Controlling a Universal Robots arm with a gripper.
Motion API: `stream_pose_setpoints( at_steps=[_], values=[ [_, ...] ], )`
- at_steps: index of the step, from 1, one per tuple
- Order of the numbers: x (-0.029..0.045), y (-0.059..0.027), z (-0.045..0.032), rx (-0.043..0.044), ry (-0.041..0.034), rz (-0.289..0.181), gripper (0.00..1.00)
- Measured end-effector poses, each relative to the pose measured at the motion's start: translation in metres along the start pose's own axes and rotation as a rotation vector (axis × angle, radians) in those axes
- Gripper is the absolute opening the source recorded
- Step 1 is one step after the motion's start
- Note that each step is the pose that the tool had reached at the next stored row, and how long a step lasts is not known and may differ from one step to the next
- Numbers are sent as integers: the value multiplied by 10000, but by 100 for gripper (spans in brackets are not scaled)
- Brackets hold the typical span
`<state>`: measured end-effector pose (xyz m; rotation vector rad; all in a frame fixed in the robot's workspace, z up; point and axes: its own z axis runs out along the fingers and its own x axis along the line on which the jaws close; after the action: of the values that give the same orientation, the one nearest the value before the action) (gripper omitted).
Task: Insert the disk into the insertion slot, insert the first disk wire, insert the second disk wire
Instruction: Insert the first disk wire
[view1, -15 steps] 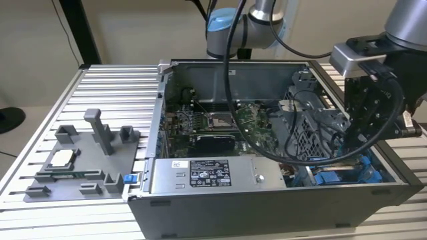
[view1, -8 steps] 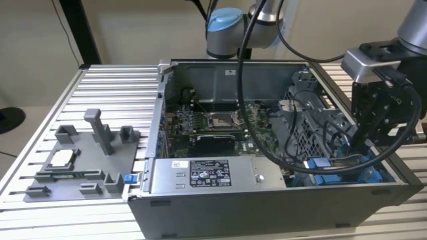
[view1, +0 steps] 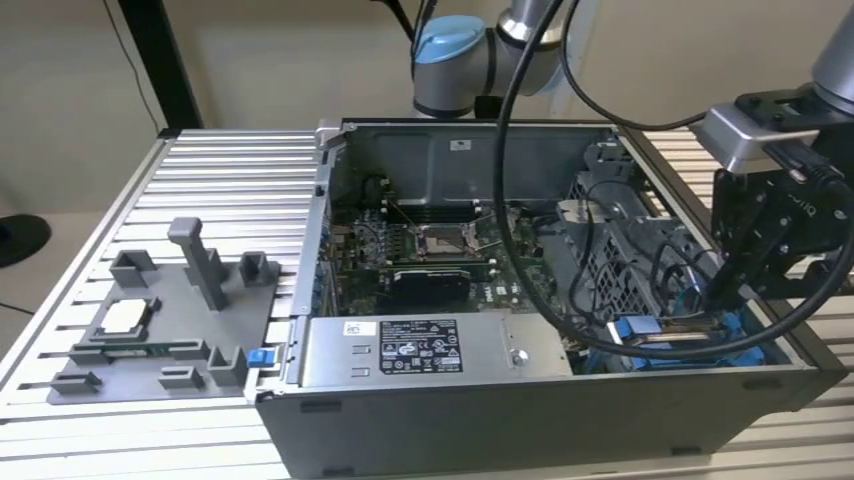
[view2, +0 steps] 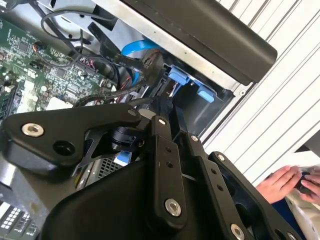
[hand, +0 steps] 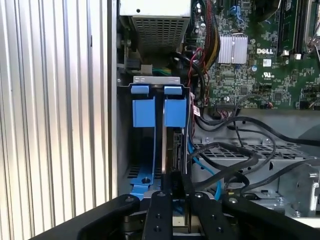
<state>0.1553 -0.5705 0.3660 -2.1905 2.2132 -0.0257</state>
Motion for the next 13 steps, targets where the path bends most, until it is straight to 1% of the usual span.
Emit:
stream_pose_setpoints(
  at_steps=[5, 8, 10, 13],
  values=[
    [0, -56, 50, -186, 1, 21, 0],
    [0, -72, 83, -275, 5, 70, 0],
    [-1, -71, 105, -300, 2, 100, 0],
    [-8, -71, 132, -306, -20, 128, 0]
  ],
)
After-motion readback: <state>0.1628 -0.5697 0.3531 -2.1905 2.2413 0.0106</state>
